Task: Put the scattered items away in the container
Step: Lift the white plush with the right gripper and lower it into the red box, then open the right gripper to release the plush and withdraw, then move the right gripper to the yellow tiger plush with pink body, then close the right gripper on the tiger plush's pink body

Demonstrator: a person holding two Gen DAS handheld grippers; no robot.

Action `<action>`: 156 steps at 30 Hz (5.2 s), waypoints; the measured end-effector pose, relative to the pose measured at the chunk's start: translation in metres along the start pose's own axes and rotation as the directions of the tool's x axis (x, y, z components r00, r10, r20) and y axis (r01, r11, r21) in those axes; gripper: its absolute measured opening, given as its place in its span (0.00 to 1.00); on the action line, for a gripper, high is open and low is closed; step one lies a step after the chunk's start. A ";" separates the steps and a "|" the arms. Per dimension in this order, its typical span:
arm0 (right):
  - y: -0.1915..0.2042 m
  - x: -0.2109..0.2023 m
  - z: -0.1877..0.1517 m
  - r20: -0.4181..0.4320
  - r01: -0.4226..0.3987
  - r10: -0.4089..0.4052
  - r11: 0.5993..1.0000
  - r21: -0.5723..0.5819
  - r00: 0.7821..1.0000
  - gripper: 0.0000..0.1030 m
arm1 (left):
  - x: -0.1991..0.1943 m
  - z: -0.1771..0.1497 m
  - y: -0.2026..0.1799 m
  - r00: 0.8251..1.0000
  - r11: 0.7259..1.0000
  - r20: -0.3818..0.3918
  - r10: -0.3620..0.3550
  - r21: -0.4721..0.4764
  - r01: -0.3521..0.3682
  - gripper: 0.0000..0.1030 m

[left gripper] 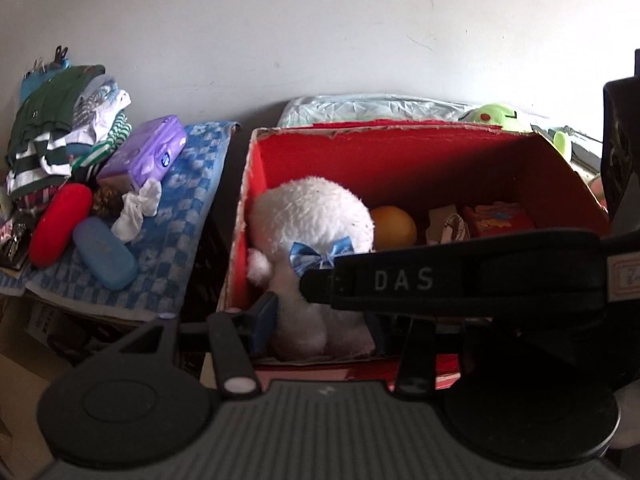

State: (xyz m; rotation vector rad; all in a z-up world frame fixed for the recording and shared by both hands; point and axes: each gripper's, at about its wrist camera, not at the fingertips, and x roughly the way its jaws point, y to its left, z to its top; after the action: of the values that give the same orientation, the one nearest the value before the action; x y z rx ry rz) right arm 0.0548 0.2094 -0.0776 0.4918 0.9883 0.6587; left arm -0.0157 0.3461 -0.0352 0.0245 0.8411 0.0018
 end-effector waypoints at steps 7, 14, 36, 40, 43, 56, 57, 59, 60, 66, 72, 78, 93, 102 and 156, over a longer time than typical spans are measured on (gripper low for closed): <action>-0.014 0.005 -0.001 -0.033 -0.018 0.020 0.999 0.047 0.999 0.52 | 0.004 0.000 -0.001 1.000 1.000 -0.004 0.002 0.008 -0.002 0.45; -0.014 -0.003 -0.002 -0.033 -0.033 0.034 0.999 0.032 0.999 0.52 | 0.003 0.001 -0.005 1.000 1.000 0.000 0.002 0.013 -0.002 0.56; -0.014 -0.089 -0.019 0.192 0.070 -0.072 0.997 0.014 0.979 0.51 | -0.031 0.005 -0.063 0.999 0.994 0.042 -0.004 0.111 -0.001 0.87; -0.016 -0.105 -0.027 0.239 0.099 -0.096 0.995 -0.001 0.966 0.53 | -0.032 0.003 -0.079 0.998 0.990 0.039 0.041 0.133 -0.045 0.87; -0.019 -0.115 -0.032 0.264 0.106 -0.101 0.994 -0.006 0.959 0.53 | -0.034 0.006 -0.086 0.999 0.992 0.025 0.047 0.117 -0.050 0.87; -0.052 -0.170 -0.035 0.313 0.149 -0.129 0.988 -0.040 0.941 0.52 | -0.039 0.015 -0.144 0.993 0.989 -0.008 0.120 0.092 -0.119 0.89; -0.056 -0.176 -0.035 0.317 0.156 -0.136 0.987 -0.038 0.938 0.52 | -0.039 0.016 -0.151 0.993 0.989 -0.010 0.119 0.092 -0.118 0.89; -0.067 -0.188 -0.034 0.324 0.167 -0.149 0.985 -0.030 0.934 0.52 | -0.041 0.017 -0.166 0.993 0.988 -0.005 0.116 0.101 -0.114 0.89; -0.073 -0.193 -0.033 0.327 0.172 -0.155 0.985 -0.024 0.932 0.52 | -0.042 0.018 -0.174 0.994 0.988 0.001 0.113 0.106 -0.112 0.89; -0.112 -0.223 -0.031 0.335 0.202 -0.198 0.979 0.023 0.921 0.52 | -0.045 0.020 -0.228 0.995 0.983 0.023 0.100 0.152 -0.102 0.90; -0.147 -0.249 -0.032 0.336 0.230 -0.235 0.972 0.055 0.912 0.52 | -0.044 0.018 -0.273 0.997 0.982 0.015 0.071 0.172 -0.072 0.90; -0.174 -0.274 -0.032 0.340 0.260 -0.272 0.962 0.082 0.900 0.52 | -0.043 0.016 -0.312 1.000 0.981 -0.005 0.027 0.193 -0.025 0.90; -0.259 -0.310 -0.044 0.313 0.282 -0.336 0.937 0.207 0.888 0.51 | -0.008 -0.011 -0.354 0.973 0.977 -0.181 -0.140 0.133 0.165 0.88; -0.277 -0.307 -0.033 0.318 0.268 -0.337 0.933 0.241 0.886 0.49 | -0.011 0.012 -0.337 0.981 0.980 -0.087 -0.173 0.088 0.181 0.78; -0.298 -0.330 -0.067 0.212 0.103 -0.173 0.947 0.306 0.962 0.55 | -0.005 -0.028 -0.364 0.882 0.873 -0.252 -0.397 0.191 0.448 0.58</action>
State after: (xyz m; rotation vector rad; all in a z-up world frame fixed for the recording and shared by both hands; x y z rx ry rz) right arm -0.0485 -0.2278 -0.1062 0.7364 0.8871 0.3167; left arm -0.0430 -0.0174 -0.0581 0.0714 1.0369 -0.5262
